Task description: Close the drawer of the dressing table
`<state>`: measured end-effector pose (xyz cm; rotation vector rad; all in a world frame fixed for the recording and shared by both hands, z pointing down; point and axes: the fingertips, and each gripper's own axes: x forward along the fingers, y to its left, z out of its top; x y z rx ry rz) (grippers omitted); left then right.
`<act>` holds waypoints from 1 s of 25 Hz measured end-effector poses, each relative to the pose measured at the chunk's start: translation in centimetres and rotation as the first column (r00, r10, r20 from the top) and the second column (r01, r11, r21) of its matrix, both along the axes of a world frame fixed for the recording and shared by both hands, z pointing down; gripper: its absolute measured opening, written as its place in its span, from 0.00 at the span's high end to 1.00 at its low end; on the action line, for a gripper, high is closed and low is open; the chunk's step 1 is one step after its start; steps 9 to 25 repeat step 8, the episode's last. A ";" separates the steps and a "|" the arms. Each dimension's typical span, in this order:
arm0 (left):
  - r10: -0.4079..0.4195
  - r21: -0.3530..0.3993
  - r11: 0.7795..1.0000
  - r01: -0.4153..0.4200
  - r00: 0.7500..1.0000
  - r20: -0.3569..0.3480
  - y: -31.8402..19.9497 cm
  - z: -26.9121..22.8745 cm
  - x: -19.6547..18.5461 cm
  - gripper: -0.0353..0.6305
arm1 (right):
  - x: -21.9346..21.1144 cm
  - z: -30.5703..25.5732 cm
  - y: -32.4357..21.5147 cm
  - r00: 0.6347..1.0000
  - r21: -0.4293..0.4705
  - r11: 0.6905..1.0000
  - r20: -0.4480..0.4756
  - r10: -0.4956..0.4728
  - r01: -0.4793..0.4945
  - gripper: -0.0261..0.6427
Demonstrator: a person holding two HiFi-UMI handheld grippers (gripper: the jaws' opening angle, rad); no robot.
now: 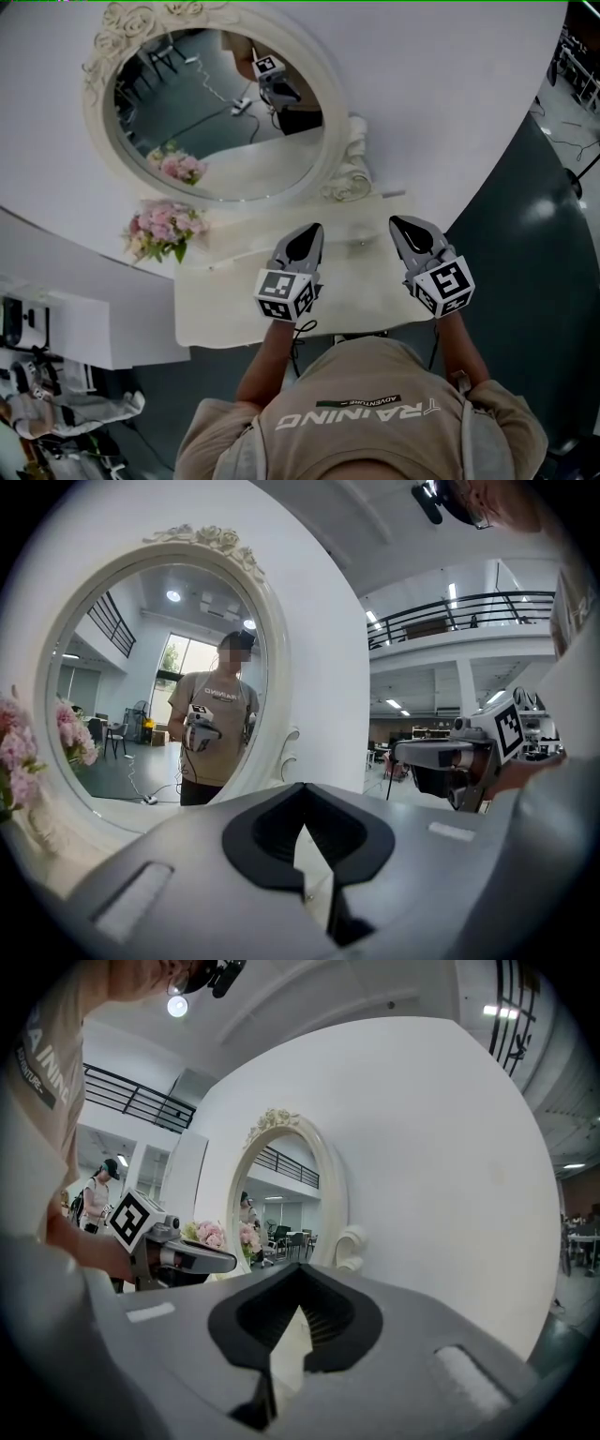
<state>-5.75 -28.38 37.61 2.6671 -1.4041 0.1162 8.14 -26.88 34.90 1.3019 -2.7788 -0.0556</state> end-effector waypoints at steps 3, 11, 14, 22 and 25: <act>-0.003 0.003 1.000 0.003 1.000 -0.005 -0.1 -0.2 0.0 0.92 | 0.1 0.2 -0.2 1.000 -0.010 1.000 0.006 -0.002 0.002 0.96; -0.013 0.003 1.000 0.013 1.000 -0.014 -0.2 -0.1 0.1 0.92 | -0.3 0.7 -0.2 1.000 -0.011 1.000 -0.013 -0.018 0.018 0.96; -0.013 0.003 1.000 0.013 1.000 -0.014 -0.2 -0.1 0.1 0.92 | -0.3 0.7 -0.2 1.000 -0.011 1.000 -0.013 -0.018 0.018 0.96; -0.013 0.003 1.000 0.013 1.000 -0.014 -0.2 -0.1 0.1 0.92 | -0.3 0.7 -0.2 1.000 -0.011 1.000 -0.013 -0.018 0.018 0.96; -0.013 0.003 1.000 0.013 1.000 -0.014 -0.2 -0.1 0.1 0.92 | -0.3 0.7 -0.2 1.000 -0.011 1.000 -0.013 -0.018 0.018 0.96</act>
